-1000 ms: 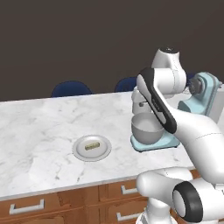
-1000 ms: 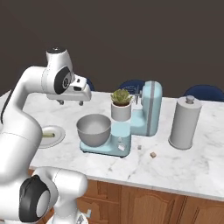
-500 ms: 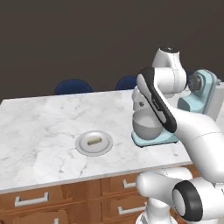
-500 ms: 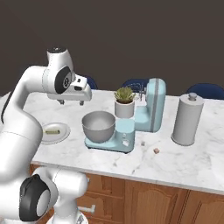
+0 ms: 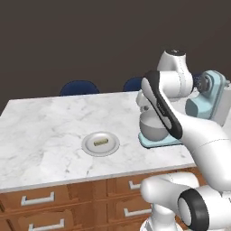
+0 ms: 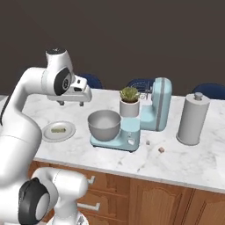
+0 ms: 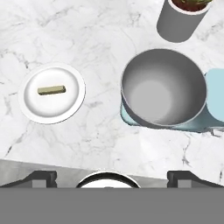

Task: Add butter and sugar cubes to the stand mixer bowl and then turn on the stand mixer to begin making frosting.

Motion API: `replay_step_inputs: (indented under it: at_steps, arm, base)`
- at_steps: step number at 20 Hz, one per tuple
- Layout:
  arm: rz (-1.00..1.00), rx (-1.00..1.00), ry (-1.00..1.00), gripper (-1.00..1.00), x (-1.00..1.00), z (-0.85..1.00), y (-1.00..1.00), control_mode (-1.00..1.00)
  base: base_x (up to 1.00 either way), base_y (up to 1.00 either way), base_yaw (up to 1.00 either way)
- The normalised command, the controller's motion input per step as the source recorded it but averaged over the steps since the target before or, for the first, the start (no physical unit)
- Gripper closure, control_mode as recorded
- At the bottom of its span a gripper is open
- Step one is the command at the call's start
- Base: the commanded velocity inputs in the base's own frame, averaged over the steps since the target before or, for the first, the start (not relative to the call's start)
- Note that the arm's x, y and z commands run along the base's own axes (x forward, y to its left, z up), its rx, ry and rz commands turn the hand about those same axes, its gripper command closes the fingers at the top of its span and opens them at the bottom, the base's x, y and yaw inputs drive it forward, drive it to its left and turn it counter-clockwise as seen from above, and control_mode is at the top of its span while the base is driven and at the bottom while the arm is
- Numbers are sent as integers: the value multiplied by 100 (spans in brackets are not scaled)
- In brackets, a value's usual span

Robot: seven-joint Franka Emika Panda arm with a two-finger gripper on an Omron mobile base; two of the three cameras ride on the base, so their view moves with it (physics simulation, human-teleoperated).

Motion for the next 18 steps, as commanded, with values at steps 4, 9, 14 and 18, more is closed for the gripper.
replay_step_inputs:
  at_steps: [4,9,14,18]
  arm:
    - [0,0,0,-100,0,0,0,100]
    - [0,0,0,-100,0,0,0,100]
    - [0,0,0,-100,0,0,0,100]
    - [0,0,0,-100,0,0,0,100]
  base:
    - [85,28,0]
    - [79,43,0]
    - [4,37,-2]
    - [-4,40,-4]
